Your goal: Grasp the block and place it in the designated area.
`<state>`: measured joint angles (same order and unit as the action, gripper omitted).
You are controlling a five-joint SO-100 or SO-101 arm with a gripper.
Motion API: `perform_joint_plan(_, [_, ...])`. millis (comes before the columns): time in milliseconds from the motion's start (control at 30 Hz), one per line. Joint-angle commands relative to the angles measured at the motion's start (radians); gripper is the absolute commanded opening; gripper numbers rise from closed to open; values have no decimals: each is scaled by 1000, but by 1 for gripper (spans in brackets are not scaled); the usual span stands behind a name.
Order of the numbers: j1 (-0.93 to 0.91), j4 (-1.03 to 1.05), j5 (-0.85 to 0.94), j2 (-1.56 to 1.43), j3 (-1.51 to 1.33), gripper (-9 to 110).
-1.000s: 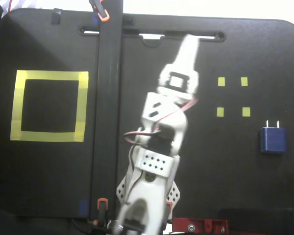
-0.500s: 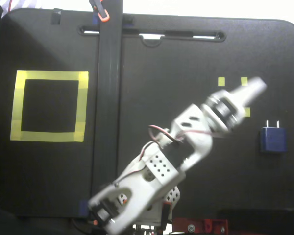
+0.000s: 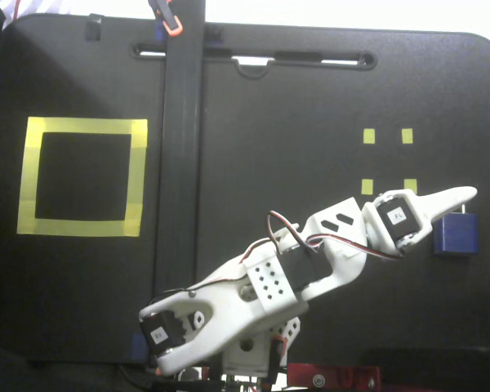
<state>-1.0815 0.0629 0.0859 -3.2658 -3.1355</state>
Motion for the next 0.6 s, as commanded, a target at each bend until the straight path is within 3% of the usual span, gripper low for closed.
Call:
perform_joint_plan(0, [6, 3, 14, 52, 28, 0])
perform_joint_plan(133, [14, 106, 26, 224, 209, 0])
perform_joint_plan(567, [29, 741, 149, 787, 905, 0])
